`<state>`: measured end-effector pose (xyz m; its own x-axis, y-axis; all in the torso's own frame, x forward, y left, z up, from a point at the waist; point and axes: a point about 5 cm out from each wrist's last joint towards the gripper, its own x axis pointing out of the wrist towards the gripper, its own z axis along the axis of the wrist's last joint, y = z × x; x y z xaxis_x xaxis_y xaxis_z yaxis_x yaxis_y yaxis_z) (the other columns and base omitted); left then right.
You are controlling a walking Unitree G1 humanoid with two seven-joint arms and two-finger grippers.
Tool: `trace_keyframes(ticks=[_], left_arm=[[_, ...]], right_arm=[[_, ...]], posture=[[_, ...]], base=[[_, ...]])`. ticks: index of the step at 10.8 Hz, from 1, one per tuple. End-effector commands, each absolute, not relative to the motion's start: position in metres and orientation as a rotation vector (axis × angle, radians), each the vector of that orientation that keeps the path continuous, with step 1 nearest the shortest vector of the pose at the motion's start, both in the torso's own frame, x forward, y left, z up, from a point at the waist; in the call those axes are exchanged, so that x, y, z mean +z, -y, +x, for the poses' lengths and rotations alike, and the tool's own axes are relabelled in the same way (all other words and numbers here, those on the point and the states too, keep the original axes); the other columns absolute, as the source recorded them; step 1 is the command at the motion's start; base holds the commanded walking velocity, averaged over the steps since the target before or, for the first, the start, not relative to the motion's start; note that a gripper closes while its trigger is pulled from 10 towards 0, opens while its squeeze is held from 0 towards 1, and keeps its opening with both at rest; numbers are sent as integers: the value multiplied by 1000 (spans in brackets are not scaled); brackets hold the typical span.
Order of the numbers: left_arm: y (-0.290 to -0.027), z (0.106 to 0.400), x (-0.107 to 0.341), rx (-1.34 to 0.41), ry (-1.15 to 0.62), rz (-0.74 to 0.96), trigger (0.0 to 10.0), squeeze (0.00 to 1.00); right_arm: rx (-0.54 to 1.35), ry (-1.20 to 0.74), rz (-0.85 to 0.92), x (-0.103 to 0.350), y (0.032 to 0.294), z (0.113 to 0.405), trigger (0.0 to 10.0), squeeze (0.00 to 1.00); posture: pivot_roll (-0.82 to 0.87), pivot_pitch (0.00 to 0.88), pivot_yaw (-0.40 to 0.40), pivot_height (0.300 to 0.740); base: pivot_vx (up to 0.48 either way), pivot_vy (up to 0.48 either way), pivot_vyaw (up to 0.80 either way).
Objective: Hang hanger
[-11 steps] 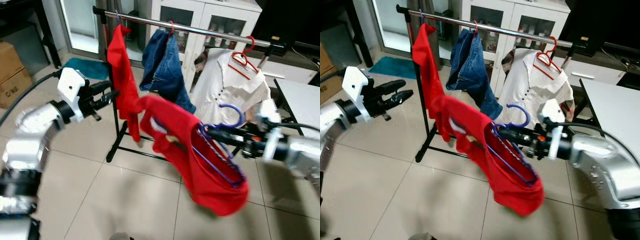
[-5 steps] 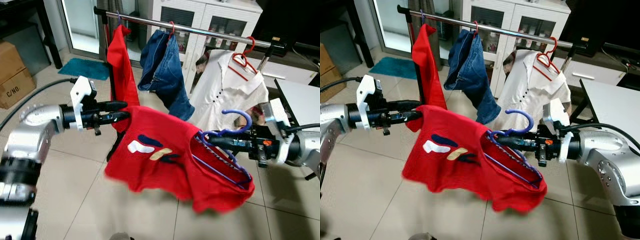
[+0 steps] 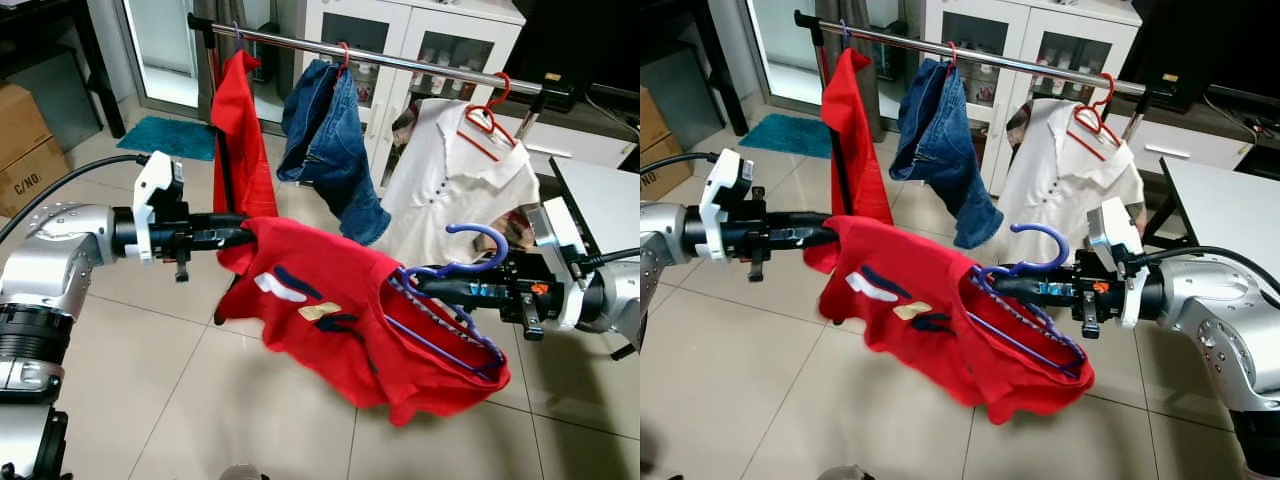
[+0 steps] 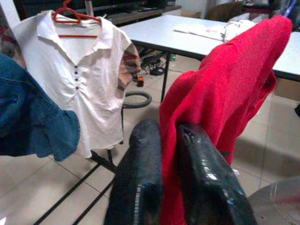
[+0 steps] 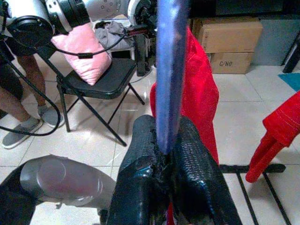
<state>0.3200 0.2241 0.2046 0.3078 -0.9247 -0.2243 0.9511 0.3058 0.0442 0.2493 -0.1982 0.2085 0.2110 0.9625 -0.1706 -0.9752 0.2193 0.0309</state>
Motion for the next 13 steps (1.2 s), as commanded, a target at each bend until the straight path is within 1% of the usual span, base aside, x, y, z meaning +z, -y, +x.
trace_keyframes(ticks=[1, 4, 7, 9, 10, 11, 13], left_arm=[[-225, 315, 204, -1279, -195, 193, 0, 0], [-231, 308, 202, -1298, -229, 201, 0, 0], [-231, 307, 205, -1279, -197, 183, 0, 0], [-233, 307, 217, -1248, -119, 141, 0, 0], [-238, 305, 228, -1214, -53, 97, 0, 0], [-245, 300, 244, -1177, 40, 18, 0, 0], [-251, 294, 255, -1136, 127, -60, 0, 0]], right_arm=[[1358, -125, -126, 219, 200, 250, 10000, 0], [1352, -119, -126, 219, 201, 252, 10000, 0], [1340, -111, -119, 219, 200, 253, 10000, 0], [1294, -152, -138, 213, 204, 256, 10000, 0], [1282, -194, -164, 207, 208, 254, 10000, 0], [1263, -236, -179, 199, 211, 253, 10000, 0], [1242, -244, -178, 196, 214, 255, 10000, 0]], posture=[[86, 0, -46, 740], [90, 0, -46, 740], [92, 0, -43, 740], [87, 0, -36, 740], [86, 0, -34, 740], [89, 0, -38, 740], [96, 0, -44, 740]], base=[[0, 0, 0], [0, 0, 0], [0, 0, 0], [0, 0, 0], [0, 0, 0], [0, 0, 0], [0, 0, 0]])
